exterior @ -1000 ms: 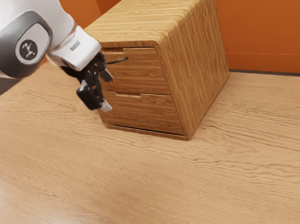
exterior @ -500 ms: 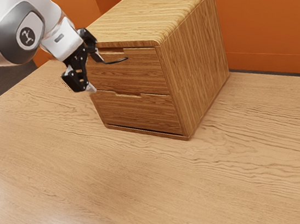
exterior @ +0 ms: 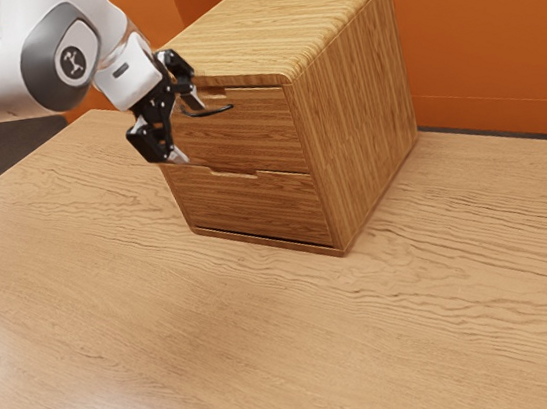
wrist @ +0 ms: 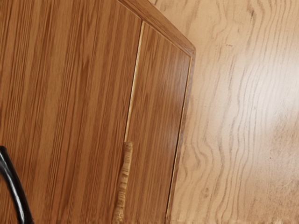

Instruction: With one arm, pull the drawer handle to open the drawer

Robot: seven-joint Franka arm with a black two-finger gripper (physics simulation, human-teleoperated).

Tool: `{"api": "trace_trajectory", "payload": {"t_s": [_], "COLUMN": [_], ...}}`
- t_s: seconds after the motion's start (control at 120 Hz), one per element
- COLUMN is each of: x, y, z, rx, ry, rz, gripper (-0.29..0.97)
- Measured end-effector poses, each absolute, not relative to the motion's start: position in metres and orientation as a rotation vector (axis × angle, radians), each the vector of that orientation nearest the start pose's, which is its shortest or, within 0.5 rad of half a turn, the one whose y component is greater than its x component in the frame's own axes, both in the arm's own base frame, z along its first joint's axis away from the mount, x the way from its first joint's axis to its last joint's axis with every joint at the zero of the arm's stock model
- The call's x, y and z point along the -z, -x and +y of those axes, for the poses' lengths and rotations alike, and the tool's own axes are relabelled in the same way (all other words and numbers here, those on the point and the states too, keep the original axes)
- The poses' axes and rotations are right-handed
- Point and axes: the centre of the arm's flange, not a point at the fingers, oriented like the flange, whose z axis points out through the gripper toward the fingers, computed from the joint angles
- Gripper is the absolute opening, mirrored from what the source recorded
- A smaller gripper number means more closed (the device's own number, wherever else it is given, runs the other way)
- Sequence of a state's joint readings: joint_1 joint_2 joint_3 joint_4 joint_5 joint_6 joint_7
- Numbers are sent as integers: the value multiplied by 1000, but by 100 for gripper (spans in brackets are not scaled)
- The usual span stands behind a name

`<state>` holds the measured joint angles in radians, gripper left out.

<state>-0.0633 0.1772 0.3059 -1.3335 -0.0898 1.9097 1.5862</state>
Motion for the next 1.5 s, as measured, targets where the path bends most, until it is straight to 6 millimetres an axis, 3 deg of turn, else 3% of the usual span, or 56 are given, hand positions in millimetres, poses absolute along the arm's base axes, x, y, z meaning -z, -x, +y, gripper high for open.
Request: {"api": "trace_trajectory", "payload": {"t_s": [0.267,0.775,1.5], "x": [-683,-660,-631], "y": [-614,-624,-633], "z": [128,148,150], "rx": [438,499,518], "ry": [2156,2118,2145], "rz": [1765,1705,1708], "gripper": [68,68,68]}}
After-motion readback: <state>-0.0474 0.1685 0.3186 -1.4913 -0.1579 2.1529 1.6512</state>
